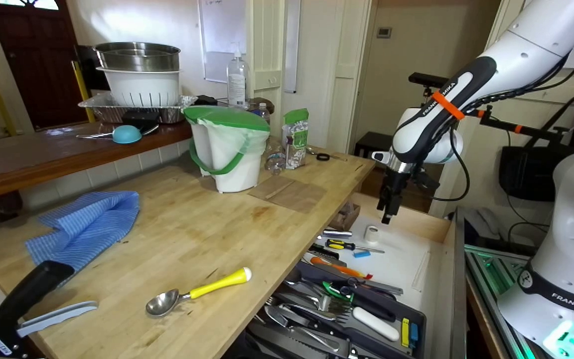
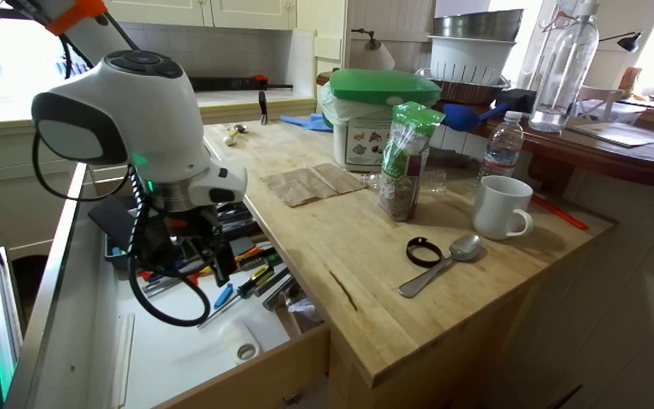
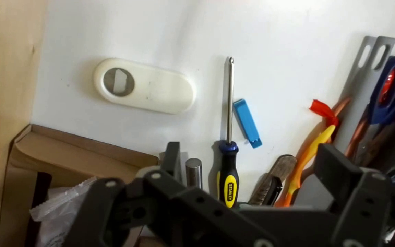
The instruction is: Move the yellow screwdriver closer to the bin
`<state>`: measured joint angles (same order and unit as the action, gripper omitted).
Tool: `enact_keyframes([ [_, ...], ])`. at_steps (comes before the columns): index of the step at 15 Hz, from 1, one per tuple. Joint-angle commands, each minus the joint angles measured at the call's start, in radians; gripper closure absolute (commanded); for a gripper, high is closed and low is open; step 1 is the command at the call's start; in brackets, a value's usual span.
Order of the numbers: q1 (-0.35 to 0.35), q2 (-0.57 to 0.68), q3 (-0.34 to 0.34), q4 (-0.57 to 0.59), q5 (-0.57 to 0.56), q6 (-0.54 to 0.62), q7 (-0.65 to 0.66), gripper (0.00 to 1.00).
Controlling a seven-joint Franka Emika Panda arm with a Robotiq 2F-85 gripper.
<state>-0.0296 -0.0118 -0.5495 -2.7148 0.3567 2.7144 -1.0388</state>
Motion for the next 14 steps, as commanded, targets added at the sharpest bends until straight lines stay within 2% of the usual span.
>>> enact_keyframes([
  [1, 0.027, 0.005, 0.025, 0.001, 0.108, 0.080, -0.142, 0.00],
  [4, 0.055, -0.011, 0.055, 0.009, 0.341, 0.147, -0.358, 0.00],
  [6, 0.080, 0.036, 0.081, 0.044, 0.463, 0.167, -0.419, 0.00],
  [9, 0.108, 0.112, 0.129, 0.107, 0.622, 0.126, -0.522, 0.00],
  [14, 0.086, 0.270, 0.208, 0.186, 0.799, 0.089, -0.586, 0.00],
])
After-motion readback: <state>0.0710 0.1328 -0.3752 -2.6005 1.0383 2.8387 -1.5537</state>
